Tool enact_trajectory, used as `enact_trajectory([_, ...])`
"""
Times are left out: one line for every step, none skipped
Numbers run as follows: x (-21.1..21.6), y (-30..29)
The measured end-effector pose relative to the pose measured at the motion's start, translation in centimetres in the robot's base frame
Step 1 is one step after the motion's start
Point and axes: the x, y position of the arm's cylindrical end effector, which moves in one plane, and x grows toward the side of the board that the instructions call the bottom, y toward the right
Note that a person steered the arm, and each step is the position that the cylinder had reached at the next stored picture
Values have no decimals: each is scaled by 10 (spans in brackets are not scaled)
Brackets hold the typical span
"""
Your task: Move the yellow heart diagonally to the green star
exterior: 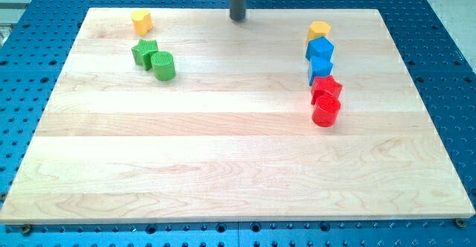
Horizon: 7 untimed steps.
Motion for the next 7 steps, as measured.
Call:
enact_trajectory([0,-36])
enact_trajectory([-1,-127])
enact_trajectory([12,-148])
enact_trajectory([64,-135])
enact_trajectory([52,-116])
enact_trajectory([-1,-122])
enact_trajectory([-2,-183])
